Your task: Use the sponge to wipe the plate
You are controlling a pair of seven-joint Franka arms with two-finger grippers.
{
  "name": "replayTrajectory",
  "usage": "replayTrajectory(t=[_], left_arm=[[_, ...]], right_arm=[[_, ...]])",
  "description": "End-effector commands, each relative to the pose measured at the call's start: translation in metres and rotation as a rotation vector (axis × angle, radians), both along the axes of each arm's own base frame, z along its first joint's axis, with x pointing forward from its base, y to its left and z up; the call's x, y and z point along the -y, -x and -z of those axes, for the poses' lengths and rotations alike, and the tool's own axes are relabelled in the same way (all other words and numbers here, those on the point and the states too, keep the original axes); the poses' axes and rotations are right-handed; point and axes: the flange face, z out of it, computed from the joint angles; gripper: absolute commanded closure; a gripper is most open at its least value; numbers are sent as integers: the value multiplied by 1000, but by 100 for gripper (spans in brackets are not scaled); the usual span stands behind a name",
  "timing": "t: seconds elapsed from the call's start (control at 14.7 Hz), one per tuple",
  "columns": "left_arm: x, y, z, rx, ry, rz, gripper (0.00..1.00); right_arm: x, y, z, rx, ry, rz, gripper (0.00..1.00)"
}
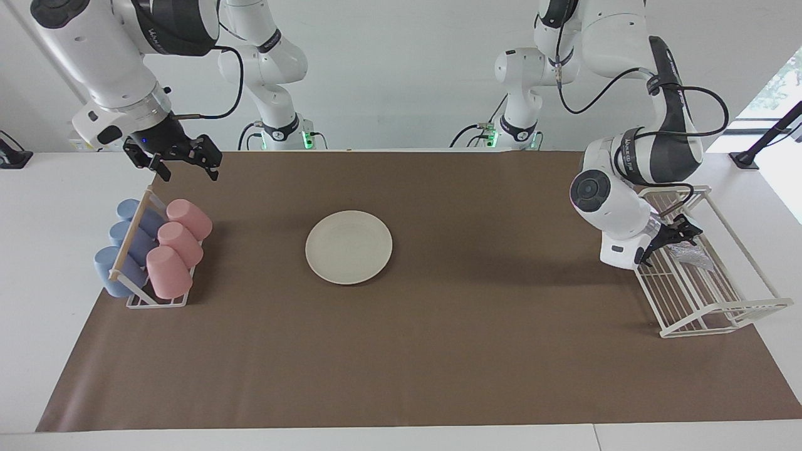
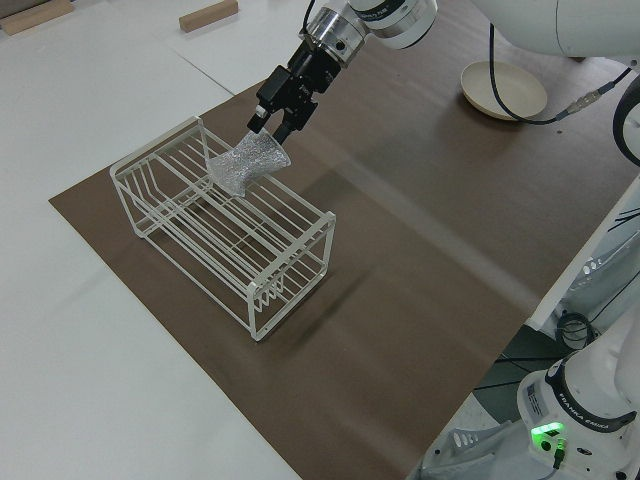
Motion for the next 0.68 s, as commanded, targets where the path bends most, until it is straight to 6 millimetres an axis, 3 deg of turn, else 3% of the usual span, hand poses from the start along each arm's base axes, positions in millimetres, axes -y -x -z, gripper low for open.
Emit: replayTrajectory(t=[0.0,0.27,0.54,0.61], left_arm=[[-8,0,0,31,-6,3,0],[-17,2,4,26,-8,-10,0],[-19,5,5,34,-11,-30,19],[-19,5,6,35,-13,-36,33]], right_arm=[[4,4,0,-12,1,-11,0],[0,8,-8,-10,0,28,0],[3,12,-11,-9,3,79,0],[4,12,-10,-5,6,91,0]])
